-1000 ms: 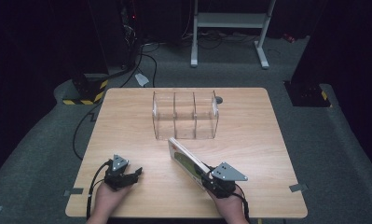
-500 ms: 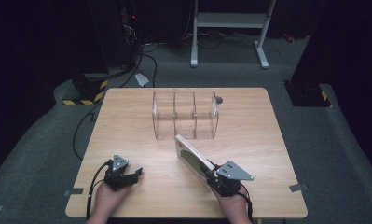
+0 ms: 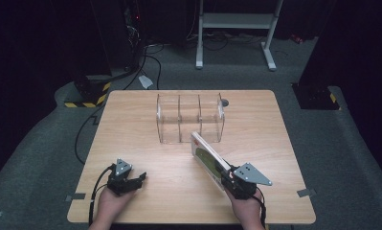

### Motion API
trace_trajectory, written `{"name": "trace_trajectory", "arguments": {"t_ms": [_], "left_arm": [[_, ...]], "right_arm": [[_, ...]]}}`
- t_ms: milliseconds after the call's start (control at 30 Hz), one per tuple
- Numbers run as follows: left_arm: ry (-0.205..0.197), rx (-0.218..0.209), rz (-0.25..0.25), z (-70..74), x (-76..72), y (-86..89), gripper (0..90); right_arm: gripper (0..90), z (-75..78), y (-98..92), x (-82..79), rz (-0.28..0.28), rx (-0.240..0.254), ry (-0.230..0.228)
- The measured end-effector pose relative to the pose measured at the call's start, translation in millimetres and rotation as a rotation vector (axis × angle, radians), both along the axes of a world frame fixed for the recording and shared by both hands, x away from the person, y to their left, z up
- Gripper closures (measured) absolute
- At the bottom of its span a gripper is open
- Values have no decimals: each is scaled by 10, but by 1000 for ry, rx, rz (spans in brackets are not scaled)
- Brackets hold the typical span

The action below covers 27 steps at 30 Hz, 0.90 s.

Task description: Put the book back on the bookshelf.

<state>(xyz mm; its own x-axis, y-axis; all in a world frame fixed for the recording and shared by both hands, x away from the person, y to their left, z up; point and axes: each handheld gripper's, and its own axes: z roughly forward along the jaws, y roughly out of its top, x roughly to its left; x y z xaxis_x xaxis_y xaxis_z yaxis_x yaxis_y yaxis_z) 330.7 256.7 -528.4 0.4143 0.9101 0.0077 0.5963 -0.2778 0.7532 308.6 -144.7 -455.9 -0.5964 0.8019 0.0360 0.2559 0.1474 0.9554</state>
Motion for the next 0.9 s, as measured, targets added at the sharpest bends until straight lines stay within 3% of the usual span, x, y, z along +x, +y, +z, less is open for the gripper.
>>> {"name": "trace_trajectory", "arguments": {"t_ms": [900], "left_arm": [[0, -2, -1, -1, 2, -1, 313]], "right_arm": [[753, 34, -259, 69, -124, 15, -23]]}}
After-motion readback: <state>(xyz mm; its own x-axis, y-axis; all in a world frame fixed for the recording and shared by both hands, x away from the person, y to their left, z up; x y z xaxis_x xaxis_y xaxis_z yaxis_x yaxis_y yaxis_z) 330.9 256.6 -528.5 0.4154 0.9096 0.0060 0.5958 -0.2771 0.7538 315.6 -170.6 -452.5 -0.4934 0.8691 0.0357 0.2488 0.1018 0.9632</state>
